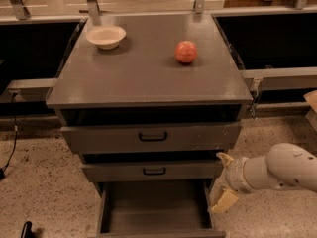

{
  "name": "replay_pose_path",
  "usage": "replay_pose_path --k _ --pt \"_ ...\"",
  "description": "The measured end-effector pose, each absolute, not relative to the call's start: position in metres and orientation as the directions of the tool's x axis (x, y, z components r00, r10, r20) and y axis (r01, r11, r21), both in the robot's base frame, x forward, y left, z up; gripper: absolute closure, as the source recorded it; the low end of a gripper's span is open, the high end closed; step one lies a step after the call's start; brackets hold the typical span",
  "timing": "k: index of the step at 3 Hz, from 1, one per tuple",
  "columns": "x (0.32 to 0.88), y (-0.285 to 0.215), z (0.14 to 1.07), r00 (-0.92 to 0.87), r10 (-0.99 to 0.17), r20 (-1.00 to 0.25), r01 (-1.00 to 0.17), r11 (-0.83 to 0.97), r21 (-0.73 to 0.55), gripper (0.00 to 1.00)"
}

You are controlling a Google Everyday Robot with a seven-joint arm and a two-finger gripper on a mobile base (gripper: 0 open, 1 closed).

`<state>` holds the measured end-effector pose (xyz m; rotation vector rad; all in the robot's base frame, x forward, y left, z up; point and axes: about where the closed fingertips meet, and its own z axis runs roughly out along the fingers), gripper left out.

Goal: Close bottom drawer

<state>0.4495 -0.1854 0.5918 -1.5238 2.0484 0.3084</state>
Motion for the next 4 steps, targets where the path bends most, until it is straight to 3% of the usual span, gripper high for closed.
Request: replay_pose_path --k 4 --pt "0.468 -0.178 0.480 -0.203 -0.759 -0.619 -0.947 0.312 -0.072 0.00"
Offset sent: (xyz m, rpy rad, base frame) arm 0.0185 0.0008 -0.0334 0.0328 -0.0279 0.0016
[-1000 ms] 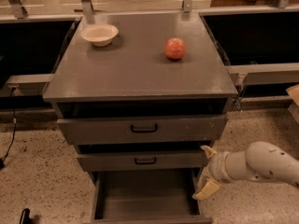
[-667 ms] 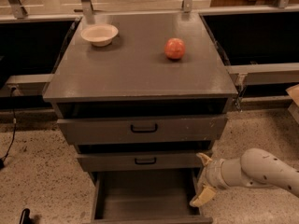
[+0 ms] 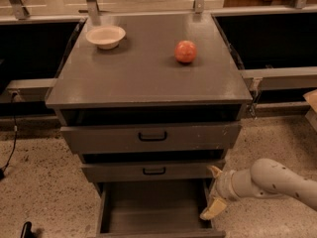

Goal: Close bottom drawer

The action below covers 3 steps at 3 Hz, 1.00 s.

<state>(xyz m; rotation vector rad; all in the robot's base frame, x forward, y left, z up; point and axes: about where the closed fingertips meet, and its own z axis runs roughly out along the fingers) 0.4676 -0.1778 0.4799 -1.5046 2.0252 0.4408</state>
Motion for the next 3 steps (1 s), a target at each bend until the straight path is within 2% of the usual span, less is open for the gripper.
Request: replay_pose_path --k 2,3 --pt "0.461 -0.166 0.355 -0.121 -0.744 -0.657 -0.986 0.166 -0.007 0.00" --pt "0.459 -0.165 0.354 -0.121 -0.743 -0.658 -0.986 0.165 -0.004 0.00"
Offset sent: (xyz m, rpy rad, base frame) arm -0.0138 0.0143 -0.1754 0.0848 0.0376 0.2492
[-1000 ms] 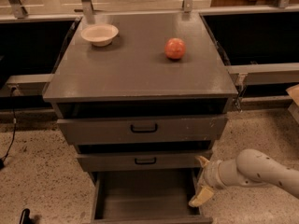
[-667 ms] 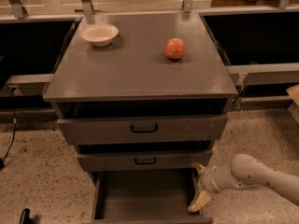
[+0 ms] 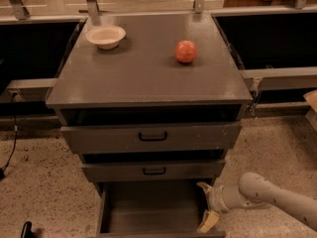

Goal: Close bottom drawer

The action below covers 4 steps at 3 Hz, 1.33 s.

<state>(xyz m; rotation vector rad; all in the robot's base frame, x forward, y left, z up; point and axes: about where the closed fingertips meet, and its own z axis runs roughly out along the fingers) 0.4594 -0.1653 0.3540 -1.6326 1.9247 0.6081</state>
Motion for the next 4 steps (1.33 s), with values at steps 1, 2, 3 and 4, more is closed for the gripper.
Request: replay_pose_path --k 1,2,3,4 --pt "0.457 -0.160 0.329 -0.107 -0.710 -0.696 -0.990 0.141 0.008 0.00" --pt "0.452 -0.142 0.287 -0.060 -0.674 -0.736 -0.998 0.055 0.031 0.00" --pt "0.449 -0.126 0.250 -0.006 -0.661 -0.751 -0.999 -0.026 0.031 0.00" --pt "0.449 -0.118 0.231 0.024 -0.666 -0.745 -0.998 -0.060 0.022 0.00"
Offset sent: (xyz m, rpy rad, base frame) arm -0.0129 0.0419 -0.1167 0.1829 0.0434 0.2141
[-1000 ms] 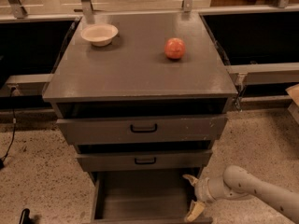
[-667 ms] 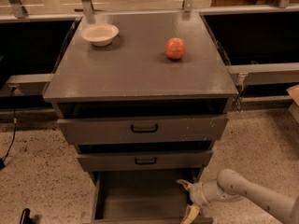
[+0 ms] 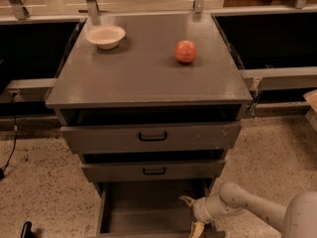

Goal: Close bottom drawer

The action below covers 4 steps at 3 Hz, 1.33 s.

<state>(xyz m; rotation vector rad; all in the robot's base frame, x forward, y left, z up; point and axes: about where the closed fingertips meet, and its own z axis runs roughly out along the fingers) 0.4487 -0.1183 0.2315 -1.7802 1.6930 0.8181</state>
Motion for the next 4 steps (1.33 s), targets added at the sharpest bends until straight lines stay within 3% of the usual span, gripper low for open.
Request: replay_pose_path --k 1,3,4 --pt "0.448 -0.118 0.213 0.035 -0.696 -0.717 -0.998 -0.062 0.011 0.01" --pt "0.450 -0.124 0.185 0.021 -0.726 -0.687 -0.999 -0.039 0.010 0.29" --pt "0.450 -0.125 0.186 0.022 -0.725 -0.688 -0.999 -0.037 0.006 0.30"
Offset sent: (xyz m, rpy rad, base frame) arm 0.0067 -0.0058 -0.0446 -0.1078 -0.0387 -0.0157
